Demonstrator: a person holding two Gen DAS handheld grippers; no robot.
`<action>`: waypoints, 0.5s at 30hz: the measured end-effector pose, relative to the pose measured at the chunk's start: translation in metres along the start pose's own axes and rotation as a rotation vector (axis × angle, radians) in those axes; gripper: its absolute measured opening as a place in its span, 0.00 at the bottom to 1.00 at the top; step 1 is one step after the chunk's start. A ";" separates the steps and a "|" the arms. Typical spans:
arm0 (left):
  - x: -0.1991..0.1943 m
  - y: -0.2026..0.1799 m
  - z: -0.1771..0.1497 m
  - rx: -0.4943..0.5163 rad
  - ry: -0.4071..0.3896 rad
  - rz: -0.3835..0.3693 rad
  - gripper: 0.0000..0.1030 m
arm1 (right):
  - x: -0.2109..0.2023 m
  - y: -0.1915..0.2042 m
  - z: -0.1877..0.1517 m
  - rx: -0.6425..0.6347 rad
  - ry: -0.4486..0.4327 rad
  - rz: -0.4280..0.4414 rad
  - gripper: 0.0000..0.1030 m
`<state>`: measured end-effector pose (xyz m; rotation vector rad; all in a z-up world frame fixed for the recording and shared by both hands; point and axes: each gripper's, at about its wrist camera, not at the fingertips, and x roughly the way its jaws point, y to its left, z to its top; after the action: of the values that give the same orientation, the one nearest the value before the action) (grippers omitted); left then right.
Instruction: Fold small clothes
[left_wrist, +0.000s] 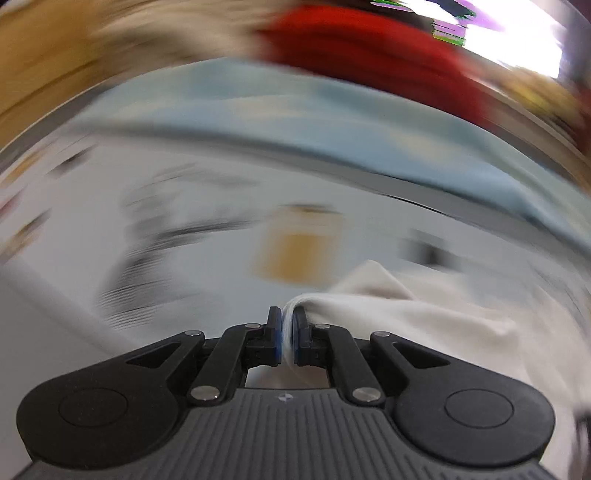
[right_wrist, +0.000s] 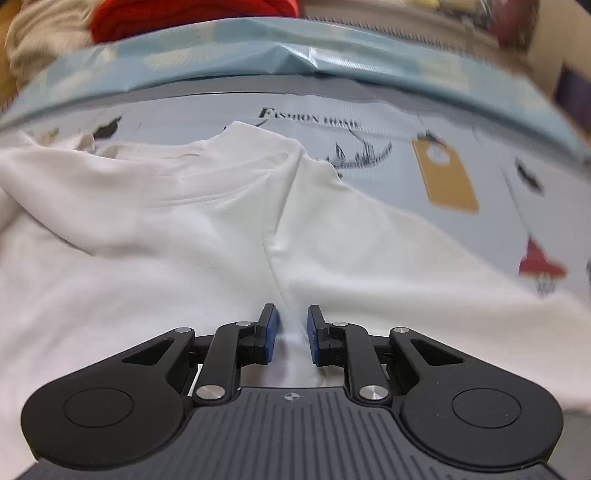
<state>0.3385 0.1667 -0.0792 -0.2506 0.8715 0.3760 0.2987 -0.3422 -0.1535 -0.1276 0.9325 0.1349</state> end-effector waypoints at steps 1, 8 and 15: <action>0.001 0.032 0.003 -0.082 0.005 0.069 0.06 | 0.000 0.002 0.003 -0.018 0.002 -0.017 0.18; 0.006 0.200 -0.005 -0.420 0.134 0.244 0.05 | 0.003 0.010 0.004 -0.036 0.008 -0.066 0.18; -0.005 0.187 0.030 -0.223 0.008 -0.024 0.24 | 0.004 0.008 0.002 -0.041 -0.038 -0.066 0.18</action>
<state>0.2780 0.3455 -0.0681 -0.4686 0.8343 0.4510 0.3010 -0.3336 -0.1556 -0.1927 0.8865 0.0951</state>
